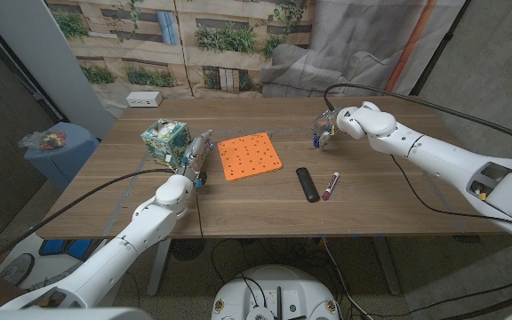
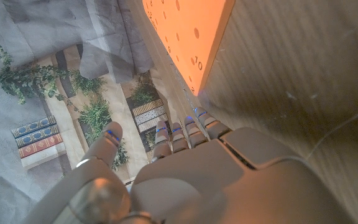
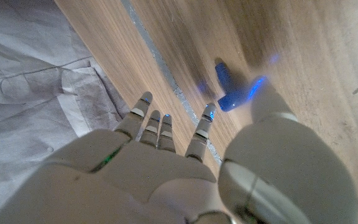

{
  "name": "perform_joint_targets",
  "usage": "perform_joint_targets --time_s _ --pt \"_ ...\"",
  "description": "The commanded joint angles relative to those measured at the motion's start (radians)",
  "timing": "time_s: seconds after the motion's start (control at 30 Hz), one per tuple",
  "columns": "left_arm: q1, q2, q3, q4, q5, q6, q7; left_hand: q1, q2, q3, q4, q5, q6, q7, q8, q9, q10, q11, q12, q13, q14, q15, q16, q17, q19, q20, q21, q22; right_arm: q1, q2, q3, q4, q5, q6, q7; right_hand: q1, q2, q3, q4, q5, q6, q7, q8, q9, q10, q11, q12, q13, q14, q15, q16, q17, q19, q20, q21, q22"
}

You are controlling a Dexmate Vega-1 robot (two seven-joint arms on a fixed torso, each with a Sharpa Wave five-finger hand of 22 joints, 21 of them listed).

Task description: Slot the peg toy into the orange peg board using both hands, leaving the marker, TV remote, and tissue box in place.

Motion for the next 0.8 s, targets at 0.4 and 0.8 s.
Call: perform_joint_targets --time_s 0.4,0.8 --pt "-0.024 -0.009 0.008 0.027 -0.005 0.005 -0.015 0.013 0.061 0.005 0.003 0.001 0.007 0.004 0.002 0.003 0.002 0.004 -0.001 0.006 0.009 -0.008 0.001 0.004 0.009 -0.072 0.003 0.006 0.011 0.007 -0.014 0.032 0.024 0.013 -0.043 0.027 0.014 0.004 0.000 -0.003 0.077 -0.001 0.048 0.020 0.026 -0.017 0.012 0.004 0.020 -0.017 0.012 0.007 0.032 -0.010 0.008 0.004" --pt "-0.035 -0.014 0.012 0.040 -0.006 0.009 -0.018 0.013 0.061 0.005 0.004 0.001 0.006 0.004 0.002 0.003 0.002 0.004 -0.001 0.006 0.009 -0.007 0.000 0.004 0.010 -0.071 0.003 0.006 0.014 0.009 -0.022 0.047 0.025 0.021 -0.073 0.052 0.021 0.006 -0.003 -0.003 0.134 -0.002 0.085 0.034 0.043 -0.045 0.015 0.005 0.033 -0.039 0.019 0.012 0.062 -0.026 0.012 0.005"
